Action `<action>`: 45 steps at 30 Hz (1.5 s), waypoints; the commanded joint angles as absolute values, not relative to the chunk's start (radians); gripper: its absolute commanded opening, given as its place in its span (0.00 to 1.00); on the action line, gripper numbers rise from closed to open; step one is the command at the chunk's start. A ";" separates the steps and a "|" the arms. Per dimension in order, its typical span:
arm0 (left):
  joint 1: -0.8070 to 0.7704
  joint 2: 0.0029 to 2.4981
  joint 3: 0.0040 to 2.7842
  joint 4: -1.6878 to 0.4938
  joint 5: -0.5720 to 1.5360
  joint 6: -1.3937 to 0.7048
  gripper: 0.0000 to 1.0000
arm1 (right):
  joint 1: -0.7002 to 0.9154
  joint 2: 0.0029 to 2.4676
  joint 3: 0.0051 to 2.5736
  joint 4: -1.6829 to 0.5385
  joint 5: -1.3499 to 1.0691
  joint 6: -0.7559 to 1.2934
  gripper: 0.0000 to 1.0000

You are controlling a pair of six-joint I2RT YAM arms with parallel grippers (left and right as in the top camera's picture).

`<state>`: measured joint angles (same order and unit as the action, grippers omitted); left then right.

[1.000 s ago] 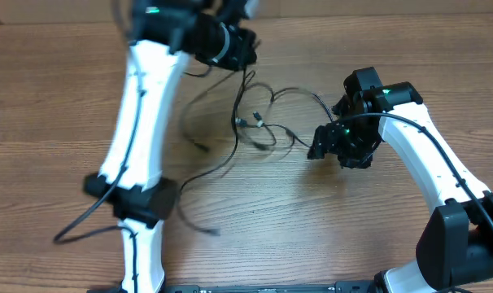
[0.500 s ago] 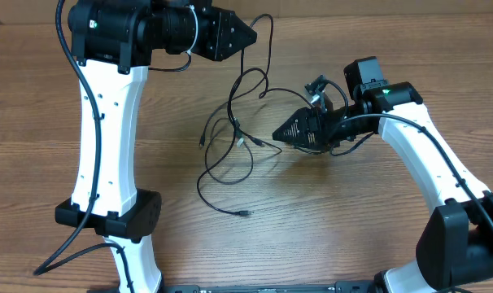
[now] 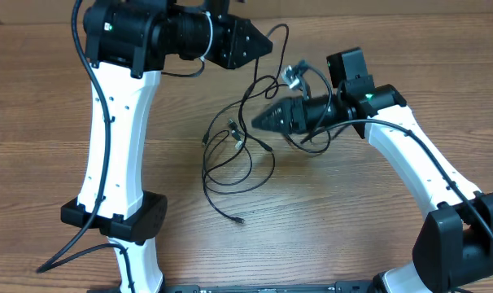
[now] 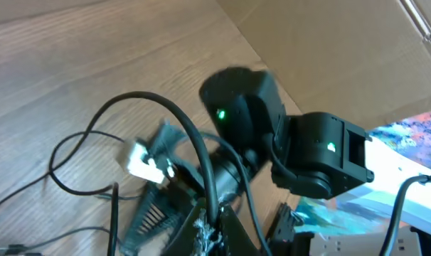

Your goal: Untangle cables

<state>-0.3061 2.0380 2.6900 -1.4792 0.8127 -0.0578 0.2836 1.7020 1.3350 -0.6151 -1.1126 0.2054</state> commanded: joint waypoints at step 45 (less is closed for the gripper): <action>-0.061 2.009 2.700 -1.491 0.886 -0.075 0.04 | 0.364 1.708 1.346 -0.997 -0.068 0.749 0.04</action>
<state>-0.1448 2.0380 2.6900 -1.4689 0.9051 -0.0723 0.3664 1.7069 1.3388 -0.9195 -0.3950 0.8021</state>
